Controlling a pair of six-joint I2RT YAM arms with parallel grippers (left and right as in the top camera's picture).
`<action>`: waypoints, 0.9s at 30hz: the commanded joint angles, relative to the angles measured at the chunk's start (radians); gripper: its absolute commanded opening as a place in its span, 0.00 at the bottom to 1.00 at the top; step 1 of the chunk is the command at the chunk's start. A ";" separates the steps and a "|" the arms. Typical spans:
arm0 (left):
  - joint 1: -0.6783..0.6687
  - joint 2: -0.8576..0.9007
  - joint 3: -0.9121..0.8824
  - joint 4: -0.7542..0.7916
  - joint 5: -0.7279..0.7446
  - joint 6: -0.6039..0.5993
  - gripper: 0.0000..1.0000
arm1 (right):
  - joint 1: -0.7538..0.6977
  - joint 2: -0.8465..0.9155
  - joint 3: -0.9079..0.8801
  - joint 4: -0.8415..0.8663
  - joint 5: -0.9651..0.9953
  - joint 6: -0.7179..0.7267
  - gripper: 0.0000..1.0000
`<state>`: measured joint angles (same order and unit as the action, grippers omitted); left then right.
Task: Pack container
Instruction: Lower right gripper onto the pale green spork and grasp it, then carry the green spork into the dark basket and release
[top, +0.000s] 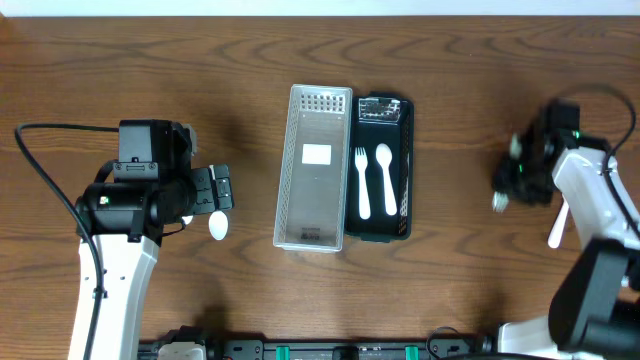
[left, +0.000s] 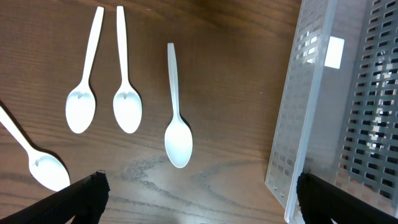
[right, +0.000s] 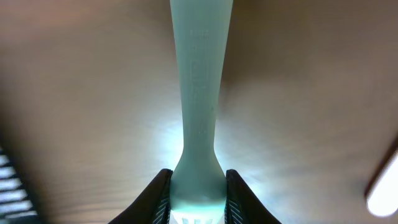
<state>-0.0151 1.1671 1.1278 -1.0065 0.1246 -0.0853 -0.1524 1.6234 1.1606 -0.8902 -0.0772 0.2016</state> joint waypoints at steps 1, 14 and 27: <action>-0.003 0.002 0.000 -0.002 -0.005 0.003 0.98 | 0.137 -0.101 0.132 -0.004 -0.063 0.012 0.01; -0.003 0.002 0.000 -0.002 -0.005 0.003 0.98 | 0.518 0.036 0.201 0.042 -0.051 0.163 0.01; -0.003 0.002 0.000 -0.002 -0.005 0.003 0.98 | 0.554 0.266 0.201 0.046 -0.051 0.174 0.22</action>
<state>-0.0151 1.1671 1.1278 -1.0065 0.1246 -0.0853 0.3962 1.8908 1.3586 -0.8478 -0.1345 0.3714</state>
